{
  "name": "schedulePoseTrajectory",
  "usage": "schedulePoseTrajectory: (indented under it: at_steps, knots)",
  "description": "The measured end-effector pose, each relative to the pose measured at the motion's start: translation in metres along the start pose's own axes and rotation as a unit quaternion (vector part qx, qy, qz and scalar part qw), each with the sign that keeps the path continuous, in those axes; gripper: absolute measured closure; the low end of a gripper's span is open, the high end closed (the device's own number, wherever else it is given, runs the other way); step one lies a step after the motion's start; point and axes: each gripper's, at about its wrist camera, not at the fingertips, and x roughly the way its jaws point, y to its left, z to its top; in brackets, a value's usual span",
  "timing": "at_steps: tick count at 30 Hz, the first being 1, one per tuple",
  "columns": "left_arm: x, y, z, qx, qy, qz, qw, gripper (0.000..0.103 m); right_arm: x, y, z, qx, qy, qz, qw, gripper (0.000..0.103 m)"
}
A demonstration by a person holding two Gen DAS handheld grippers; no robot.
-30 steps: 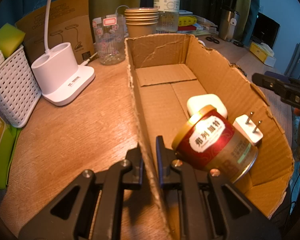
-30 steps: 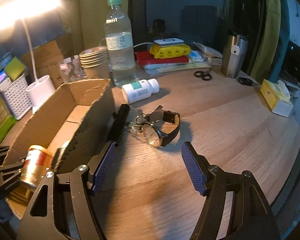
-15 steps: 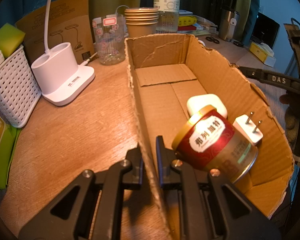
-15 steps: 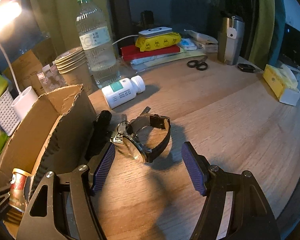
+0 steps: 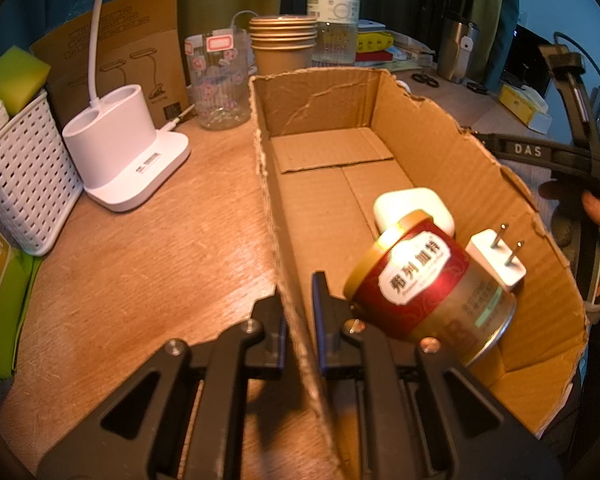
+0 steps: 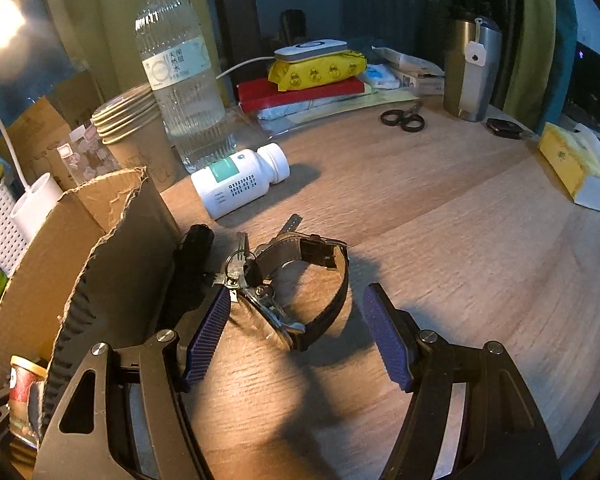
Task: Organize rigid objects
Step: 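Move the right gripper back to the brown-strapped wristwatch on the desk, then grasp the wristwatch by its strap with the right gripper and lift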
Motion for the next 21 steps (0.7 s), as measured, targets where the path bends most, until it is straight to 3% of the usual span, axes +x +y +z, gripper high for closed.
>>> schedulePoseTrajectory:
  at_steps: [10,21]
  knots:
    - [0.000,0.000,0.000,0.000,0.000,0.000,1.0000,0.092,0.012,0.002,0.002,-0.009,0.008,-0.012,1.000,0.031]
    - [0.000,0.000,0.000,0.000,0.000,0.000,1.0000,0.092,0.010,0.006,0.000,-0.024,0.007,-0.009,1.000,0.047]
